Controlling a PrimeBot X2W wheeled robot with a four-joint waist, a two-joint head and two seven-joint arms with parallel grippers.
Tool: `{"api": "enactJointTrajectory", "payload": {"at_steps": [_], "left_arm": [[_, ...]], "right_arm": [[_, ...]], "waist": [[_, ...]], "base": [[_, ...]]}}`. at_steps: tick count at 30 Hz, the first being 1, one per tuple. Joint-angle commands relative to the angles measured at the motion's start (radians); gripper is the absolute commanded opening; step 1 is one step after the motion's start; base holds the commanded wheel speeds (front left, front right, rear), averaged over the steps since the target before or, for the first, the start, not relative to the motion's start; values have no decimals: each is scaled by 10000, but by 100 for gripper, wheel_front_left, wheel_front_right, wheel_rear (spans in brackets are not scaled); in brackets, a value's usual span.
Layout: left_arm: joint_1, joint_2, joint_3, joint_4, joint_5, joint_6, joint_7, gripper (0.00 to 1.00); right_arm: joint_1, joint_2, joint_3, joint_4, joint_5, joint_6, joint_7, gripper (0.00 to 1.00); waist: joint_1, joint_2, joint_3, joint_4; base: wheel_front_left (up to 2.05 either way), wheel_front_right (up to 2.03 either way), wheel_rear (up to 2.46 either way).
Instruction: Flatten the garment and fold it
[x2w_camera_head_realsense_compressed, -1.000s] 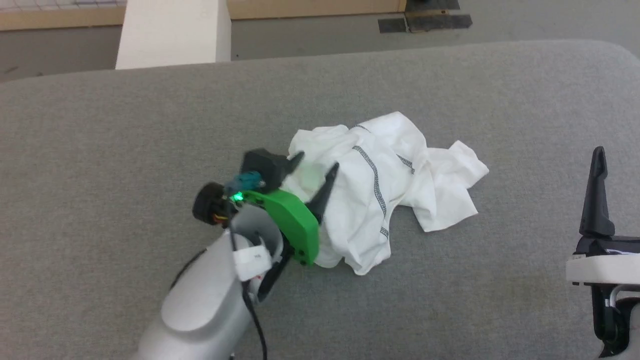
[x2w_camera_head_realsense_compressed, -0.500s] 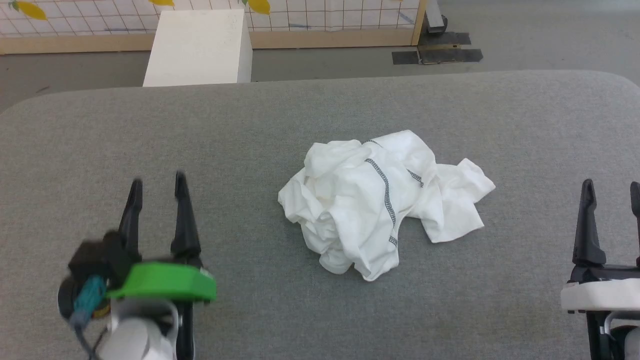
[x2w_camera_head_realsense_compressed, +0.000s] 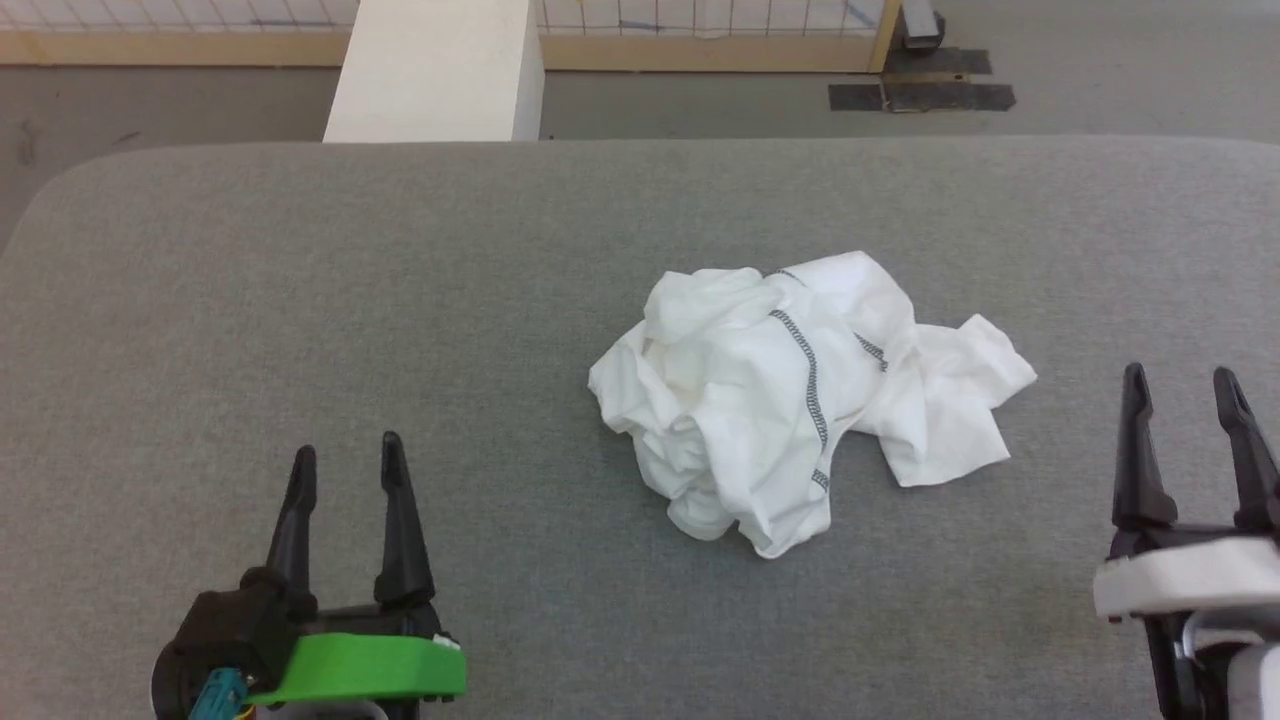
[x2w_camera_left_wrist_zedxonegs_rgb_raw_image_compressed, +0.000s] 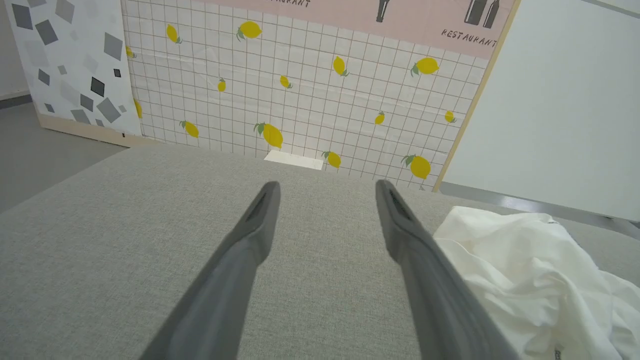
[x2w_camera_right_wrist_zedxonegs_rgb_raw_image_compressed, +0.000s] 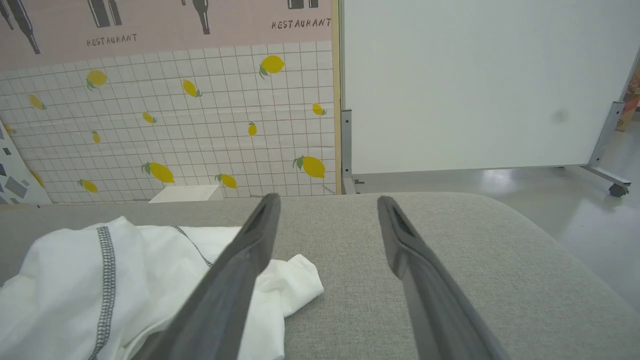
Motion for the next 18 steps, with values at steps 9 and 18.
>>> {"api": "enactJointTrajectory", "payload": {"at_steps": [9, 18], "left_arm": [[-650, -760, 461, 340, 655, -950, -46, 100], [-834, -900, 423, 488, 766, -1248, -47, 100]], "right_arm": [[-2121, -2209, 1018, 80, 1537, -15, 4015, 100], [-2694, -3508, 1738, 1235, 2788, -15, 7624, 100]], "waist": [[0, -1, 1159, 746], [0, -1, 1824, 1396]], "base": [[0, 0, 0], [0, 0, 0]]}}
